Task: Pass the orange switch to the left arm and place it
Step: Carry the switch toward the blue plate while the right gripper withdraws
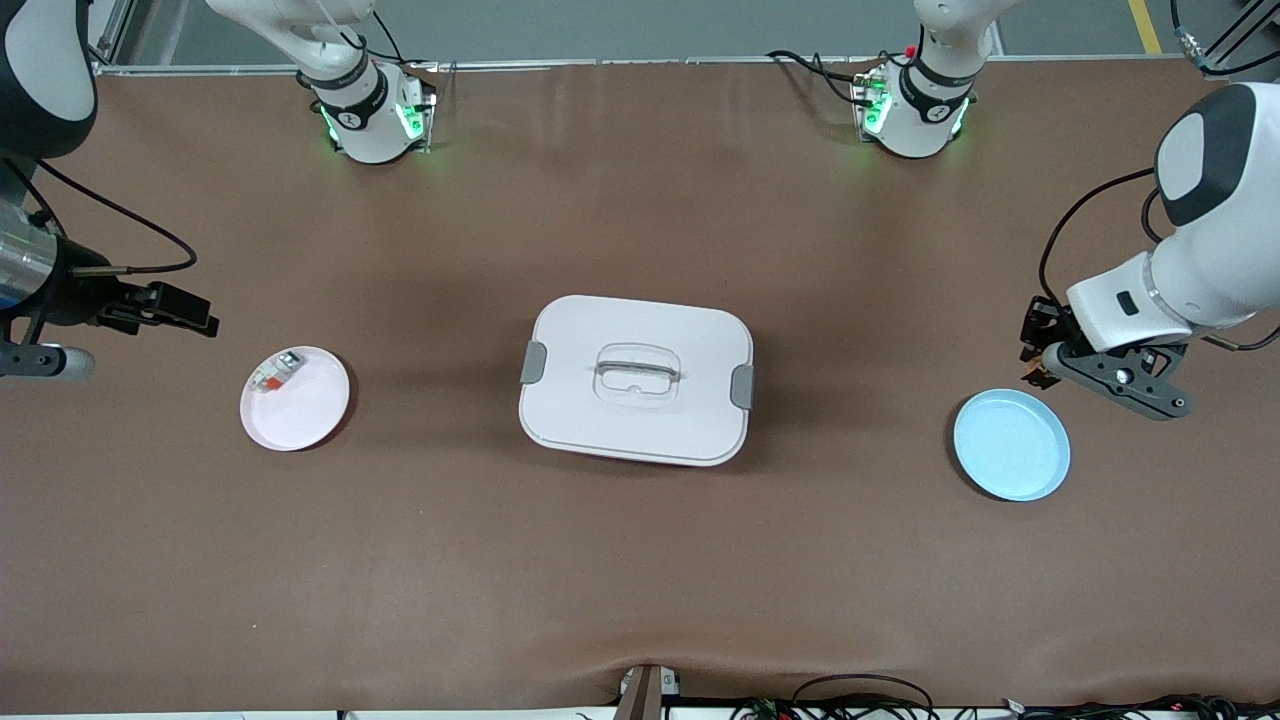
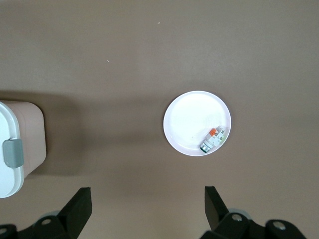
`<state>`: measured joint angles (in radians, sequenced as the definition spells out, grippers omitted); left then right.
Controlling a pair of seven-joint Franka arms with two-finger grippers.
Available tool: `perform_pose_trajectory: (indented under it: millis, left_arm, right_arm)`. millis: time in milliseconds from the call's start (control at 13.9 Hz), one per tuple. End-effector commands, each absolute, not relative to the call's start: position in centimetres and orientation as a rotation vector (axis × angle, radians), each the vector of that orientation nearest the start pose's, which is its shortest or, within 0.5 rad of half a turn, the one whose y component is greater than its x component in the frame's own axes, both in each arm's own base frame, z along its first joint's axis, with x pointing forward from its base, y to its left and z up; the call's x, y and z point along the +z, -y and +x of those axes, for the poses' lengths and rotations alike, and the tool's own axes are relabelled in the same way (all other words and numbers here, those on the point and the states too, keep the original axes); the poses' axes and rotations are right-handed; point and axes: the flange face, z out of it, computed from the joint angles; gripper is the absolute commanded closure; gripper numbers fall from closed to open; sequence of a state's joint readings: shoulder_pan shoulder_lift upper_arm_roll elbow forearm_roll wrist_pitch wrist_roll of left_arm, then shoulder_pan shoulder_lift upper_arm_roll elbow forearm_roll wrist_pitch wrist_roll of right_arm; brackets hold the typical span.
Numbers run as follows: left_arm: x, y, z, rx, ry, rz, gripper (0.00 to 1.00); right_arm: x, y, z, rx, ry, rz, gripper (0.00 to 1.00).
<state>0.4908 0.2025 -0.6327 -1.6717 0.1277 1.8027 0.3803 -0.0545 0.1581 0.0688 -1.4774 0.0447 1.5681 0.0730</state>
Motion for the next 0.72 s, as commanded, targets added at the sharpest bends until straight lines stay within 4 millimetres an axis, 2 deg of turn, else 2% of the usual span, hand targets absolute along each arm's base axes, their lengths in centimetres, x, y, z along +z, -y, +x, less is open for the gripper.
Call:
perform_pose_trajectory:
  millis: [0,72,289,649]
  left_arm:
    - [51.4,4.7,60.3,0.041,-0.935,-2.942,1.0]
    - [51.6,4.7,60.4,0.039,-0.959,-2.937,1.0]
    - [51.9,4.5,60.2,0.066,-0.958,-2.942,1.0]
    - [51.5,2.6,59.9,0.129,-1.061,-2.918,1.0]
  right_arm:
    - [60.0,-0.7,60.0,0.039,-0.078,-3.129,0.0]
    - [60.2,-0.6,60.1,0.029,-0.1,-3.129,0.0]
    - [60.3,1.6,60.2,0.017,-0.154,-3.108,0.0]
    - [60.2,1.5,60.2,0.024,-0.149,-3.108,0.0]
